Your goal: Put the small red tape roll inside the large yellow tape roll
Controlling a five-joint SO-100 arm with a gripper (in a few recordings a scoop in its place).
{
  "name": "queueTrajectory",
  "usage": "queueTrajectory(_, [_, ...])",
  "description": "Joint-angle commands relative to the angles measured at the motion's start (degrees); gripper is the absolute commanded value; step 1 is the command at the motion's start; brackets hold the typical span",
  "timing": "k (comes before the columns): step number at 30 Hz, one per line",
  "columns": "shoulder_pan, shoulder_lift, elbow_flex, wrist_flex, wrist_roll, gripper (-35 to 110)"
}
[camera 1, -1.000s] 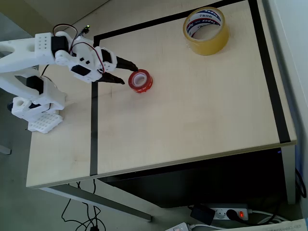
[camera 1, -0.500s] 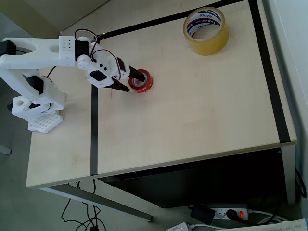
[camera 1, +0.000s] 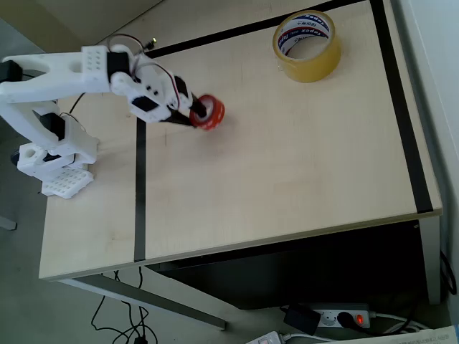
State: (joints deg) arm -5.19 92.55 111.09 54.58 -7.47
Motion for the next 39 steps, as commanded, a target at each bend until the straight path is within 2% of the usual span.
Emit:
queueTrajectory(1, [-0.62, 13.71, -9.05, 0.88, -0.62, 0])
queueTrajectory(9, [-2.81, 16.26, -20.74, 0.97, -0.62, 0])
queueTrajectory(17, [-6.06, 2.55, -43.51, 1.85, -0.62, 0])
queueTrajectory(21, [-7.03, -11.16, -64.51, 8.53, 0.26, 0])
queueTrajectory(26, [-7.56, -41.31, -113.38, 22.24, 1.93, 0])
queueTrajectory(39, [-9.05, -50.01, -109.34, 9.76, 4.04, 0])
